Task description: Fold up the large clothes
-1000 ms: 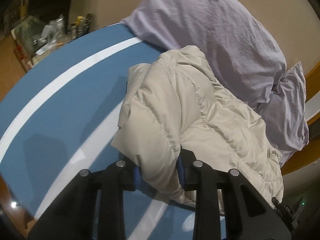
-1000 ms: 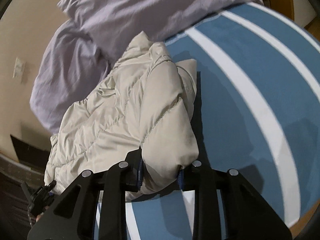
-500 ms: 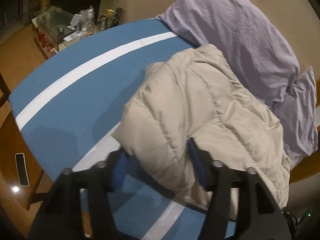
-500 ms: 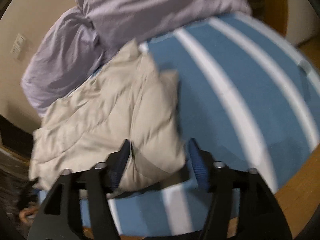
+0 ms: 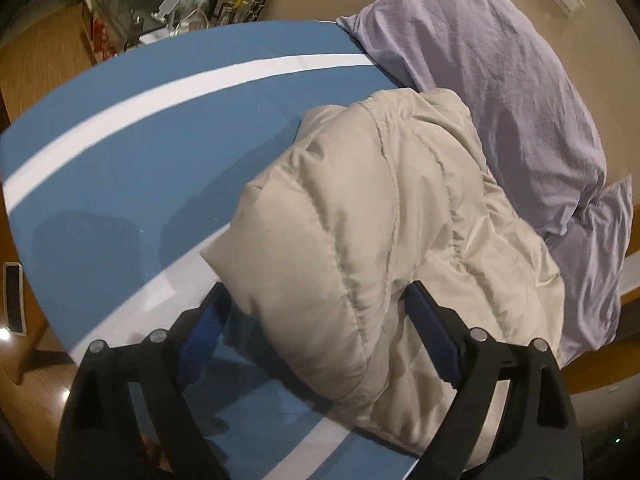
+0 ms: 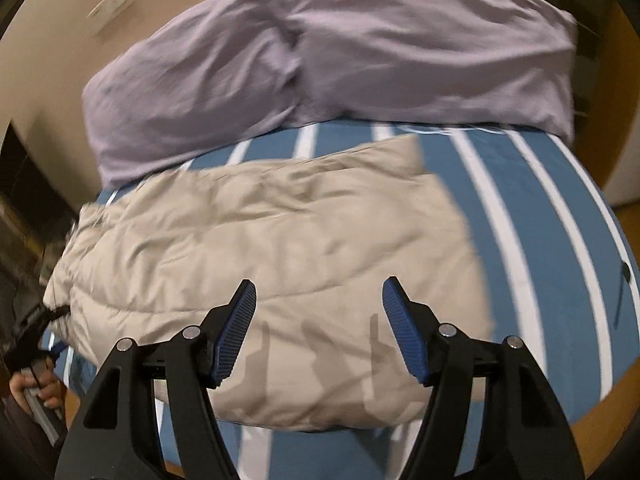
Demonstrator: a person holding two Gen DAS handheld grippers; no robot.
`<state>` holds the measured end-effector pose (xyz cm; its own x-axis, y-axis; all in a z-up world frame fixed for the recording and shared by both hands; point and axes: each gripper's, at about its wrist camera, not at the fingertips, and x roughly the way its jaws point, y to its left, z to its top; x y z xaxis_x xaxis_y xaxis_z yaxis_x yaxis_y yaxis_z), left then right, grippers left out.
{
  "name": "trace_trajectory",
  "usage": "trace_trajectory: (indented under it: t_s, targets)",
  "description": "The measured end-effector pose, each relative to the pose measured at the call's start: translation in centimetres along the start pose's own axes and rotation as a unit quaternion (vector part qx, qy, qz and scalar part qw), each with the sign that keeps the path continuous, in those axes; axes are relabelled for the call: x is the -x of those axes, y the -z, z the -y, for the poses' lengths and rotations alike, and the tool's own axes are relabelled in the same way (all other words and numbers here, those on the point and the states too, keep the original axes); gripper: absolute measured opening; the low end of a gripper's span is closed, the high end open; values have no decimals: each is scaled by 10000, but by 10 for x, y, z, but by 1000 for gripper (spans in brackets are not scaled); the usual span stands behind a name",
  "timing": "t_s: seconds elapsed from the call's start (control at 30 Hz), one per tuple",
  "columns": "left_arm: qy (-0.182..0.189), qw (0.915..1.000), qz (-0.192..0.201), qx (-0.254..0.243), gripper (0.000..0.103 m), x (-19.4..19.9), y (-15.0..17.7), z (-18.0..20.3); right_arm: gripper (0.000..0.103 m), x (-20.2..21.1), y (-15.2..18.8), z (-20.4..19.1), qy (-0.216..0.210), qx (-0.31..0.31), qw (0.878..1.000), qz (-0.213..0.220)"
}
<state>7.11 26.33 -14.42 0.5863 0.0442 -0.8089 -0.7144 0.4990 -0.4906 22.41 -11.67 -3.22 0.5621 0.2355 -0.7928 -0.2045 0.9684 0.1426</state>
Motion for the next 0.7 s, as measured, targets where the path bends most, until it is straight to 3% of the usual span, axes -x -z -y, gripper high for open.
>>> trace_trajectory:
  t_s: [0.2, 0.43, 0.6, 0.7]
  targets:
    - [134, 9997, 53, 204, 89, -6, -1, 4, 67, -21, 10, -35, 36, 305, 9993, -201]
    - [87, 9997, 147, 157, 87, -10, -5, 14, 68, -25, 20, -45, 65, 430, 9989, -173]
    - [183, 9994, 207, 227, 68, -9, -8, 17, 72, -46, 32, -54, 277, 725, 9964, -346]
    - [327, 9987, 268, 274, 49, -4, -10, 18, 73, -54, 41, -60, 440, 999, 9938, -225]
